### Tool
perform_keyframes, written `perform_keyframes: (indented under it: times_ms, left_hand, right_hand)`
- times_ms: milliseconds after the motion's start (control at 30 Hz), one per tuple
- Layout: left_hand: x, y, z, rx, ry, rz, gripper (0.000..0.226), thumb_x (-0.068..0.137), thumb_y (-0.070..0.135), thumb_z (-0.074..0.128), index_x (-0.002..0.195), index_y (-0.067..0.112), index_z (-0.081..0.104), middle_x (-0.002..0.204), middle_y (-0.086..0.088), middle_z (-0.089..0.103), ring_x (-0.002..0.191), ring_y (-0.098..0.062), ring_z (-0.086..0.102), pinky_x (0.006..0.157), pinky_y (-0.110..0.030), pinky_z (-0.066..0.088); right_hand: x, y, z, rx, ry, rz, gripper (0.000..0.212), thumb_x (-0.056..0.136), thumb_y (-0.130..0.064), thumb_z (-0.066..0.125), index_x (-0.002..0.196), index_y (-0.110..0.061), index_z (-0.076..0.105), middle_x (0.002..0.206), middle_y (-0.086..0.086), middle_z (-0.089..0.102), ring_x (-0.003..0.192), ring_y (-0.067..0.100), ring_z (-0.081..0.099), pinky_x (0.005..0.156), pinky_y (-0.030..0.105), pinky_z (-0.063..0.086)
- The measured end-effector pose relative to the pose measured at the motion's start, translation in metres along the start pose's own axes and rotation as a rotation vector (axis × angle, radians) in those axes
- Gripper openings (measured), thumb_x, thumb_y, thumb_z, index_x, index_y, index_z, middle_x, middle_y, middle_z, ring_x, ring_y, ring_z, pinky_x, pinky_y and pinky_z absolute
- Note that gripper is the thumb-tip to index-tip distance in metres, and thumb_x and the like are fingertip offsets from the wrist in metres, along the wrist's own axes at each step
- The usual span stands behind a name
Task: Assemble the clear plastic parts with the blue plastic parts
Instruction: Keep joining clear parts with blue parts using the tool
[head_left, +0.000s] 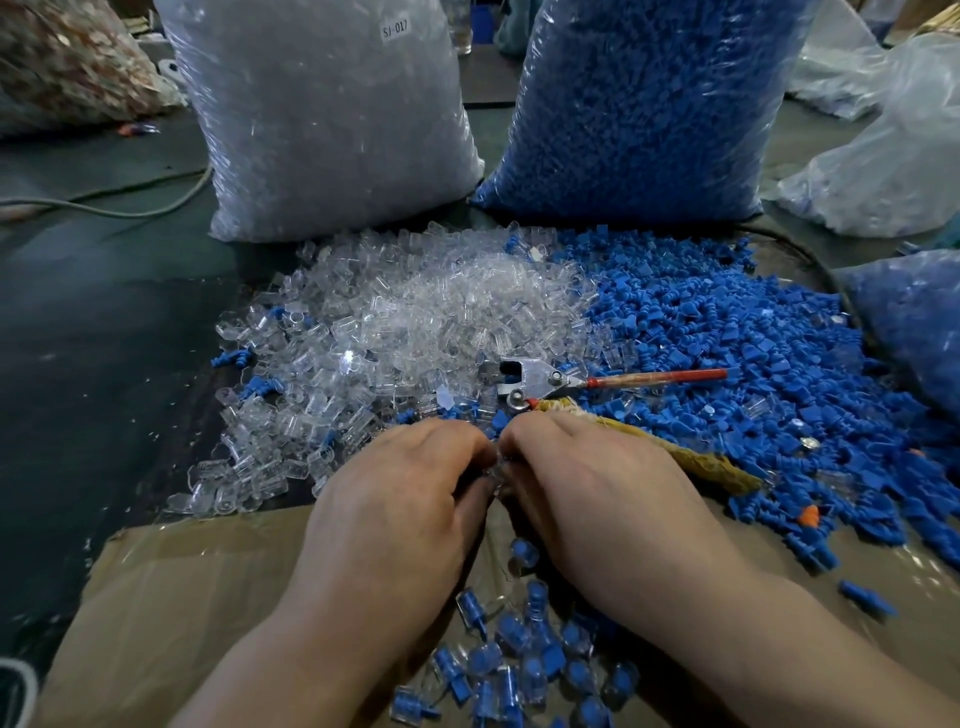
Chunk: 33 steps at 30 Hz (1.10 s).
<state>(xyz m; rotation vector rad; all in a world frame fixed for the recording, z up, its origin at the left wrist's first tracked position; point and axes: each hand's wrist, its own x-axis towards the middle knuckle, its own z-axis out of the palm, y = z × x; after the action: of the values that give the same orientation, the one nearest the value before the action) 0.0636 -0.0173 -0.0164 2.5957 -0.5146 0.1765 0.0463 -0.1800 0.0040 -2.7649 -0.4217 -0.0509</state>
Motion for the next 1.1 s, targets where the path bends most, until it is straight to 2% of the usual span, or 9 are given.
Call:
perform_keyframes:
  times_ms: [100, 233, 367, 467, 600, 700, 833, 967, 1100]
  left_hand:
    - [0.0, 0.0, -0.001, 0.007, -0.025, 0.046, 0.031, 0.085, 0.045, 0.054, 0.111, 0.037, 0.068, 0.096, 0.022, 0.065, 0.091, -0.001, 0.058, 0.076, -0.018, 0.046]
    - [-0.001, -0.001, 0.0, -0.025, -0.027, 0.054, 0.025, 0.086, 0.045, 0.052, 0.102, 0.033, 0.067, 0.091, 0.019, 0.061, 0.088, -0.005, 0.056, 0.075, -0.033, 0.052]
    - [0.0, -0.003, -0.001, -0.126, 0.102, -0.004, 0.014, 0.087, 0.041, 0.061, 0.097, 0.035, 0.068, 0.086, 0.02, 0.058, 0.084, -0.001, 0.057, 0.072, -0.016, 0.046]
    - [-0.002, -0.002, -0.006, -0.324, 0.174, -0.086, 0.024, 0.082, 0.057, 0.054, 0.091, 0.039, 0.066, 0.085, 0.018, 0.062, 0.087, 0.001, 0.06, 0.073, -0.008, 0.045]
    - [-0.008, 0.008, -0.009, -0.642, 0.135, -0.194, 0.03, 0.075, 0.063, 0.053, 0.087, 0.039, 0.065, 0.073, 0.003, 0.066, 0.055, -0.014, 0.058, 0.044, -0.017, 0.046]
    - [-0.009, 0.008, -0.009, -0.813, 0.127, -0.241, 0.032, 0.076, 0.064, 0.062, 0.091, 0.037, 0.069, 0.067, -0.006, 0.063, 0.05, -0.011, 0.054, 0.046, -0.021, 0.046]
    - [-0.01, 0.007, -0.009, -1.088, -0.008, -0.287, 0.03, 0.072, 0.048, 0.07, 0.095, 0.03, 0.074, 0.077, -0.009, 0.07, 0.063, -0.026, 0.066, 0.058, -0.039, 0.06]
    - [-0.01, 0.006, -0.009, -1.242, -0.074, -0.311, 0.019, 0.075, 0.03, 0.071, 0.092, 0.025, 0.076, 0.074, -0.01, 0.068, 0.061, -0.019, 0.064, 0.056, -0.031, 0.056]
    - [-0.007, 0.009, -0.014, -1.334, -0.14, -0.361, 0.028, 0.066, 0.039, 0.075, 0.086, 0.02, 0.076, 0.065, -0.004, 0.064, 0.053, -0.013, 0.059, 0.044, -0.021, 0.048]
  right_hand:
    - [-0.001, 0.004, 0.001, 0.086, 0.06, 0.022, 0.015, 0.097, -0.039, 0.036, 0.1, -0.032, 0.049, 0.089, -0.014, 0.054, 0.08, 0.01, 0.051, 0.071, 0.037, 0.047]
    - [-0.002, 0.003, 0.003, 0.139, 0.079, -0.004, 0.015, 0.096, -0.041, 0.042, 0.095, -0.032, 0.053, 0.085, -0.015, 0.056, 0.082, 0.008, 0.049, 0.073, 0.035, 0.046]
    - [-0.003, 0.003, 0.003, 0.356, 0.154, 0.092, 0.011, 0.088, -0.044, 0.055, 0.093, -0.034, 0.055, 0.079, -0.016, 0.06, 0.082, 0.0, 0.053, 0.069, 0.021, 0.044]
    - [-0.005, 0.002, 0.0, 0.576, 0.165, 0.157, 0.012, 0.082, -0.047, 0.06, 0.09, -0.038, 0.06, 0.081, -0.02, 0.065, 0.076, -0.001, 0.06, 0.067, 0.018, 0.048]
    - [-0.009, 0.0, -0.005, 0.75, 0.142, 0.104, 0.009, 0.085, -0.041, 0.063, 0.093, -0.041, 0.066, 0.08, -0.015, 0.068, 0.071, 0.003, 0.063, 0.061, 0.021, 0.052]
    - [-0.012, -0.001, -0.008, 0.815, 0.147, 0.079, 0.014, 0.089, -0.031, 0.065, 0.098, -0.041, 0.067, 0.079, -0.011, 0.069, 0.064, 0.007, 0.062, 0.057, 0.03, 0.054]
    - [-0.013, 0.001, -0.008, 0.81, 0.179, 0.066, 0.022, 0.088, -0.025, 0.068, 0.101, -0.043, 0.065, 0.084, -0.022, 0.068, 0.075, 0.0, 0.065, 0.062, 0.014, 0.05]
    - [-0.014, 0.004, -0.008, 0.752, 0.206, 0.052, 0.021, 0.087, -0.025, 0.069, 0.1, -0.042, 0.066, 0.088, -0.025, 0.067, 0.082, -0.004, 0.064, 0.068, 0.01, 0.048]
    - [-0.014, 0.005, -0.01, 0.452, 0.276, -0.11, 0.013, 0.091, -0.026, 0.064, 0.101, -0.034, 0.067, 0.095, -0.02, 0.064, 0.091, 0.0, 0.062, 0.076, 0.014, 0.049]
